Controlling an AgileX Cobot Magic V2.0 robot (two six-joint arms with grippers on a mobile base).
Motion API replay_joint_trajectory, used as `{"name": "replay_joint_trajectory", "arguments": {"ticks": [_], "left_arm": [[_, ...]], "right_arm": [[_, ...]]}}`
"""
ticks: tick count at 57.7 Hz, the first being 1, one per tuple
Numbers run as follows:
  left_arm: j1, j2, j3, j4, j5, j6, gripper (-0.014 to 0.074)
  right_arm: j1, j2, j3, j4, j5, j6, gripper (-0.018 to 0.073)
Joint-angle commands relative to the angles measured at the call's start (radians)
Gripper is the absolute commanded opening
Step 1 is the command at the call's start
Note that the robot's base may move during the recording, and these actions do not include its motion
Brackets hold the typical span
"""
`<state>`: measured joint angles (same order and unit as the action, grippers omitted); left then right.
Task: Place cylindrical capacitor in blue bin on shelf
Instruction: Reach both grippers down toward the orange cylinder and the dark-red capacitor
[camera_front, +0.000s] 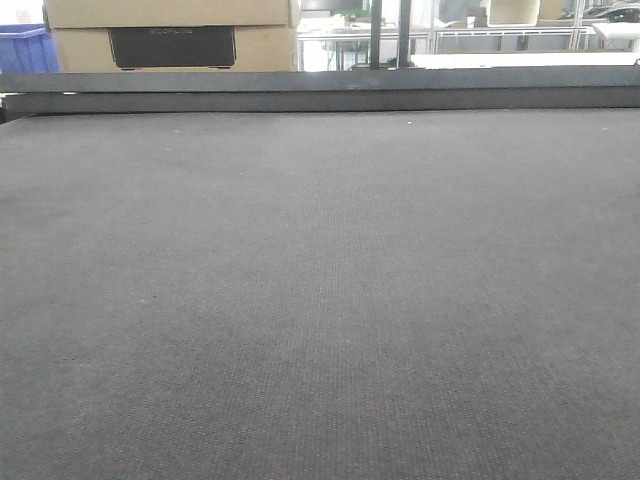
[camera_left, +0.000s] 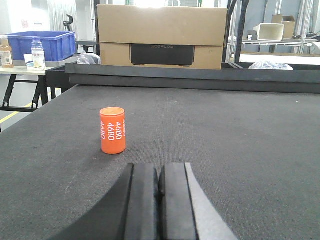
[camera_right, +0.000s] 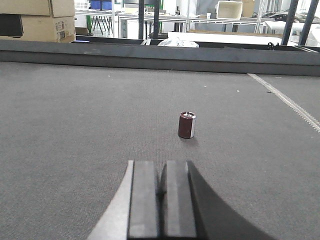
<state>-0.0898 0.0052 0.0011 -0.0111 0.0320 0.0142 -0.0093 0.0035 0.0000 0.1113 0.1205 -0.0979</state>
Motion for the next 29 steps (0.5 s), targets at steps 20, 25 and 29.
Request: {"name": "replay_joint_trajectory", "arguments": {"ticks": [20,25,29], "left_arm": [[-0.005,-0.005,-0.001,-0.014,-0.025,0.002,-0.0111],[-0.005,-0.005,-0.001,-0.014,-0.038,0.002,-0.0111],[-0.005,-0.005,-0.001,-0.014,-0.058,0.002,-0.0111]], "right_arm": [[0.001,-0.004,0.000,-0.005,-0.024,-0.002,-0.0162],[0.001,-0.004,0.000,-0.005,-0.040,-0.002,-0.0162],[0.001,-0.004,0.000,-0.005,-0.076,-0.002,-0.0162]]}}
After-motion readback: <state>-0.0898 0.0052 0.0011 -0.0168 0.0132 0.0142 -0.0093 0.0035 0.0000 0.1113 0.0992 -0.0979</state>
